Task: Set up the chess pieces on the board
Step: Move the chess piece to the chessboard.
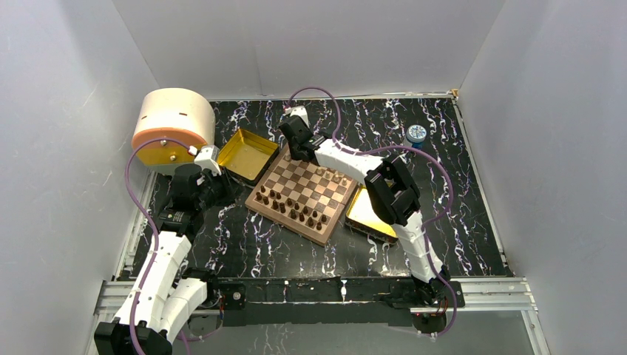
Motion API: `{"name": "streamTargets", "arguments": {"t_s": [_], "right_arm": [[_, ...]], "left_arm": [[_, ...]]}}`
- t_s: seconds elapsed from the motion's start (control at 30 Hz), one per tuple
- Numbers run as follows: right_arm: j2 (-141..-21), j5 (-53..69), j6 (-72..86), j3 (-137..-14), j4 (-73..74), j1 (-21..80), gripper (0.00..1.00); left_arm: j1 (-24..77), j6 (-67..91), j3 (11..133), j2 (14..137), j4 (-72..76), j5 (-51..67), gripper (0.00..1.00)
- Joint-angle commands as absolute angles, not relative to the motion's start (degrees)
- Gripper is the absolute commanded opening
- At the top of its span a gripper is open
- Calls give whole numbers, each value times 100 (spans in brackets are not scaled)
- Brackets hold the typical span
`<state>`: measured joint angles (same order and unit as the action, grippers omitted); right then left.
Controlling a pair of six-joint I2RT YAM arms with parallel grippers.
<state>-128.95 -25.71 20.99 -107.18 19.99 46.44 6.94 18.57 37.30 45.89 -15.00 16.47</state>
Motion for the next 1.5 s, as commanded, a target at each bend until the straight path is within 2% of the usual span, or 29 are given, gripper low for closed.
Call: {"name": "streamTargets", "arguments": {"t_s": [0.0, 0.27, 1.03, 1.47], "right_arm": [[-13022, -2574, 2087, -11025, 1941, 4605, 20], [-13090, -2626, 2088, -11091, 2015, 4597, 22], [-13141, -2717, 1984, -11456, 2234, 4569, 37], [-13059, -2659, 1775, -11683, 2418, 4552, 36]], "left_arm": [[712, 1784, 3761, 4507, -1499, 1670, 12], [712, 1784, 3761, 4505, -1490, 1686, 12], [712, 1776, 3769, 4543, -1494, 1701, 12], [712, 1780, 3747, 4522, -1487, 1687, 12]]}}
